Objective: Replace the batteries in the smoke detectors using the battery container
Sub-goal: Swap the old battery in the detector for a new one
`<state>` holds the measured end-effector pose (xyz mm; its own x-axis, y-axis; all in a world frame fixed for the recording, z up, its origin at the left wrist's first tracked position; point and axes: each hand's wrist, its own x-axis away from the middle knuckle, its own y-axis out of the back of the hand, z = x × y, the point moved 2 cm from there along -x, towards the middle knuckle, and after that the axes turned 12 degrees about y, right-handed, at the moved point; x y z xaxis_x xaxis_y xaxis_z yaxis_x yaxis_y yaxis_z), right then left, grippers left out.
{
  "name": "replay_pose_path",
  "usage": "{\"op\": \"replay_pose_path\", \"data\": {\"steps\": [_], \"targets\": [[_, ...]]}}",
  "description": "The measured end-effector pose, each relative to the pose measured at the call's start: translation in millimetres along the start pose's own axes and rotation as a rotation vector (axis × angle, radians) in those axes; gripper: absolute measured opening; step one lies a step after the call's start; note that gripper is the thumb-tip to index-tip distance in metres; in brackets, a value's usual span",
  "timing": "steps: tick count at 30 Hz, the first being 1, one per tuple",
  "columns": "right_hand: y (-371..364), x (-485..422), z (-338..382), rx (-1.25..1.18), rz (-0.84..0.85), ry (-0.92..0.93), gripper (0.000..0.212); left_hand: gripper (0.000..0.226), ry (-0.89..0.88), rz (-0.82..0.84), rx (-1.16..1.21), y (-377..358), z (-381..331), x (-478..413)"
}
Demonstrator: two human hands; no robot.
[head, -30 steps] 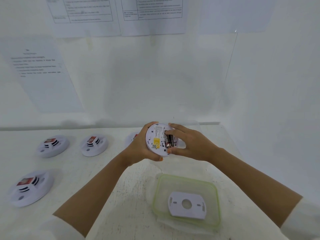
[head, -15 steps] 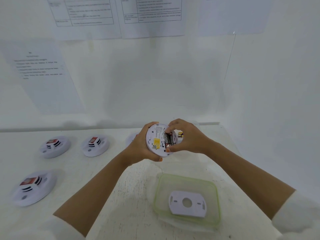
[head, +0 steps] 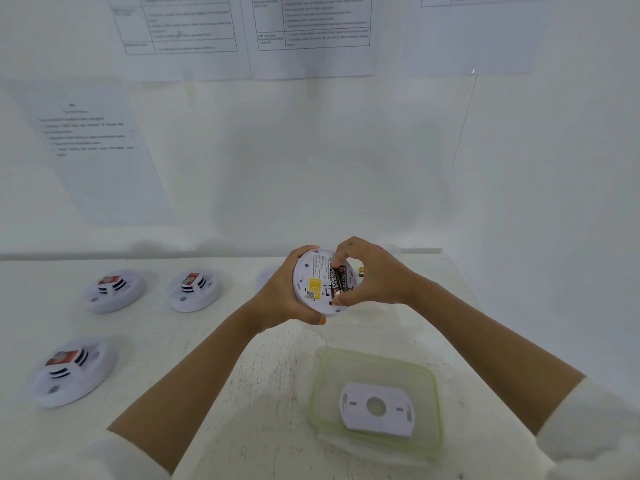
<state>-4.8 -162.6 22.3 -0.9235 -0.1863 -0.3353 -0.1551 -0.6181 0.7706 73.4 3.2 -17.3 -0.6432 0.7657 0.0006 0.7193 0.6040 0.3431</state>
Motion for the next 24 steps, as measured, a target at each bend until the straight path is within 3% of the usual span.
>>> {"op": "replay_pose_path", "data": {"steps": [10, 17, 21, 24], "targets": [[3.7, -2.0, 7.0, -0.011, 0.006, 0.034, 0.049, 0.099, -0.001, -0.008, 0.026, 7.2, -3.9, 2.2], [2.6, -7.0, 17.7, 0.232, 0.045, 0.071, 0.053, 0.098, -0.005, 0.009, 0.057, 9.6, -2.7, 1.8], [2.4, -7.0, 16.1, 0.193, 0.042, 0.079, 0.052, 0.098, -0.007, -0.005, 0.069, 12.8, -0.4, 1.6], [9.0, -5.8, 7.7, 0.045, -0.074, 0.001, 0.047, 0.102, -0.008, -0.021, 0.081, 20.1, 1.2, 2.2]]}}
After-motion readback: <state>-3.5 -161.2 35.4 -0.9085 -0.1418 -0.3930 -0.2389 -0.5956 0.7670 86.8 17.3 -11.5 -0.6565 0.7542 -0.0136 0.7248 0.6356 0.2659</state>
